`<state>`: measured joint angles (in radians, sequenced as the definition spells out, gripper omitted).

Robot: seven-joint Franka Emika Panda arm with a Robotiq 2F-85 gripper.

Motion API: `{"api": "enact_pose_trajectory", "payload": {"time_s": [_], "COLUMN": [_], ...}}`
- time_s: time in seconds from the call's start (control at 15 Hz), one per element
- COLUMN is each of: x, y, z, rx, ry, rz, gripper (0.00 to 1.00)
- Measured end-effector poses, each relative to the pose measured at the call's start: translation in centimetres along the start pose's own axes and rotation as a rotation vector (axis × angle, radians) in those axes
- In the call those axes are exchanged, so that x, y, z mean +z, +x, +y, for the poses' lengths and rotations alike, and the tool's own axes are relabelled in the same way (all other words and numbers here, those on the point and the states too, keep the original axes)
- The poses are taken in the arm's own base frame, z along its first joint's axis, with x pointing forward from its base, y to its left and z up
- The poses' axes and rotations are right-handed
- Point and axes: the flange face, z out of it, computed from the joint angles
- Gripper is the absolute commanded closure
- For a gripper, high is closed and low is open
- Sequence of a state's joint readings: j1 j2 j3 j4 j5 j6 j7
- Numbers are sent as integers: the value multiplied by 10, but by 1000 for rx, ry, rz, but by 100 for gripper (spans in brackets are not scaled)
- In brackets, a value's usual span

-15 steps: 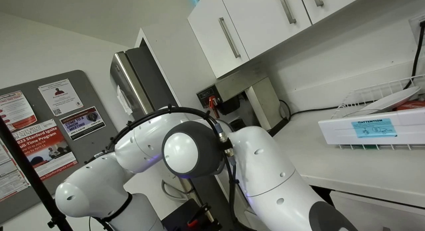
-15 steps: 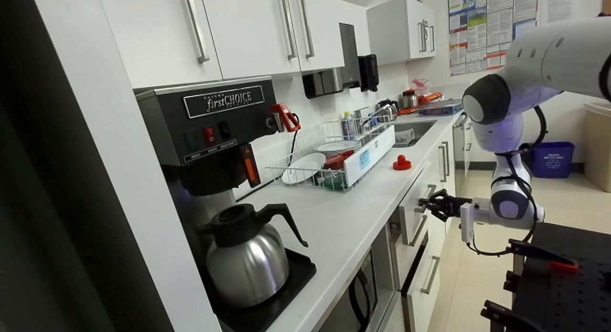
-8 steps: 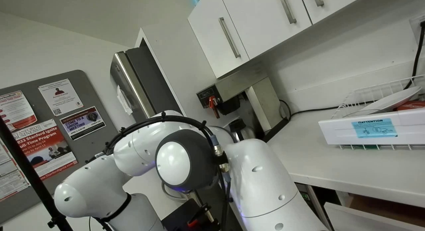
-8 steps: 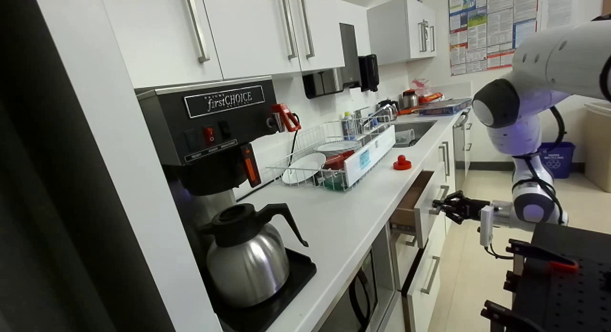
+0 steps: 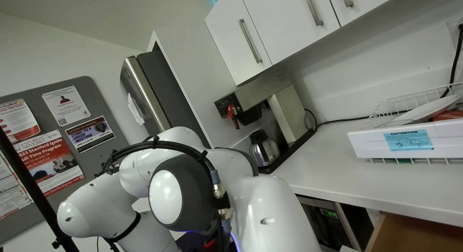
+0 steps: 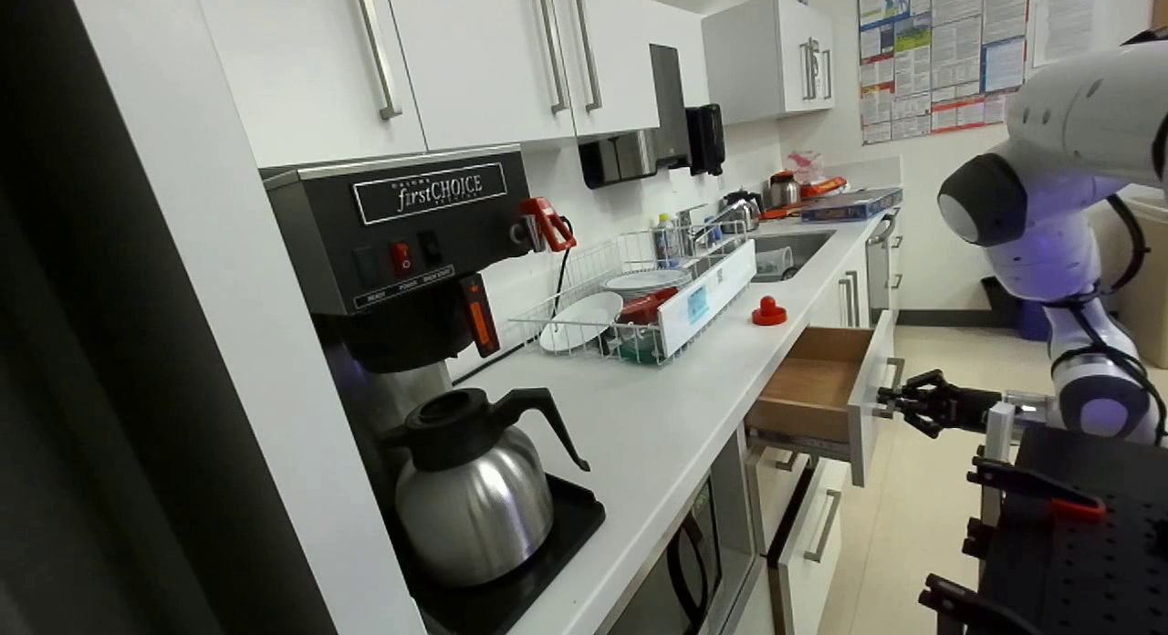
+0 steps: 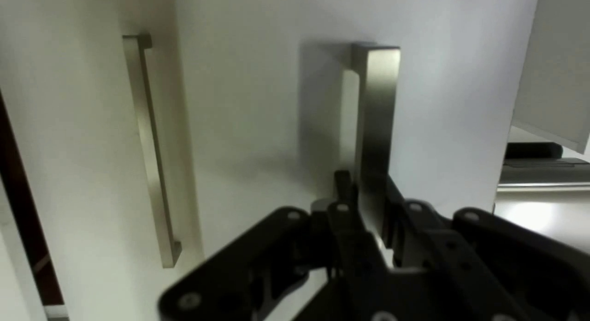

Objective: Close the top left drawer

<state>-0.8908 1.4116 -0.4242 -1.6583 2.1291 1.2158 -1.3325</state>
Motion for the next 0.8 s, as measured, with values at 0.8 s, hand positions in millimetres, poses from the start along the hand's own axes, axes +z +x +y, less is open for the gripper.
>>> {"api": "enact_pose_trajectory", "payload": {"time_s": [0.8], "x": [-114], "y": [-5], "z": [-4], "rx": [4], "ry": [-3], "rz": [52], "gripper": [59]}}
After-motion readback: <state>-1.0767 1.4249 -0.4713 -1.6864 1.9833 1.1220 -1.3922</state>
